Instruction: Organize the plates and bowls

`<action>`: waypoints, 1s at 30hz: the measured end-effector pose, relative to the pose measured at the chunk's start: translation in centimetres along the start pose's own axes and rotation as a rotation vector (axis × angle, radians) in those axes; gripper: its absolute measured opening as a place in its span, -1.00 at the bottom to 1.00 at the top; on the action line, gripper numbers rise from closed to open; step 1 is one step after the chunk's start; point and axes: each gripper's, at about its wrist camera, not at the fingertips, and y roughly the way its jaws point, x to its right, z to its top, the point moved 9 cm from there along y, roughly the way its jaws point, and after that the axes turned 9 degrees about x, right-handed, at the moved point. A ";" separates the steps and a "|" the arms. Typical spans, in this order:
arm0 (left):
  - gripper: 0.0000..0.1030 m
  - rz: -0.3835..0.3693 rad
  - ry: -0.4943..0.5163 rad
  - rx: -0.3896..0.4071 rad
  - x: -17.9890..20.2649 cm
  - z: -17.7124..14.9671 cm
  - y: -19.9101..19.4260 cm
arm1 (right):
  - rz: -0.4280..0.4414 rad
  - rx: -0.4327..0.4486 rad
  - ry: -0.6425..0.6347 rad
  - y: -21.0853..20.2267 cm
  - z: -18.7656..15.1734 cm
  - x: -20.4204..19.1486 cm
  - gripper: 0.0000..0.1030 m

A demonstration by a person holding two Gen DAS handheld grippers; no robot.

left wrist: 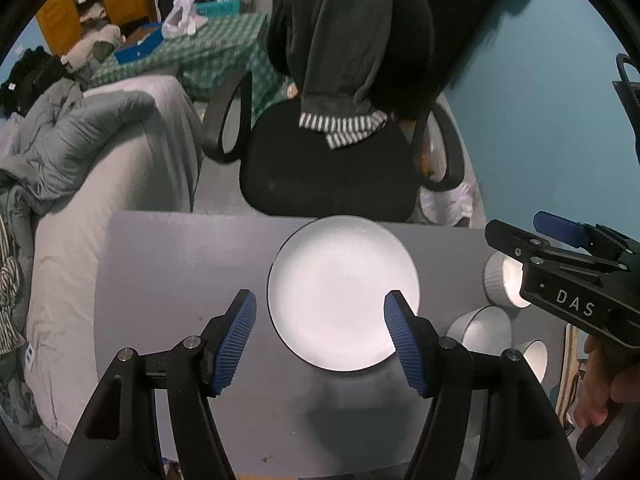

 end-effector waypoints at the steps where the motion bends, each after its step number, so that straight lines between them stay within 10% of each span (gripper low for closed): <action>1: 0.32 -0.004 -0.002 0.012 0.1 0.1 -0.5 | -0.005 0.012 -0.001 -0.6 0.0 -0.1 0.32; 30: 0.66 -0.047 0.054 0.267 1.3 0.8 -14.2 | -0.029 0.259 0.165 -14.3 -0.3 2.1 0.36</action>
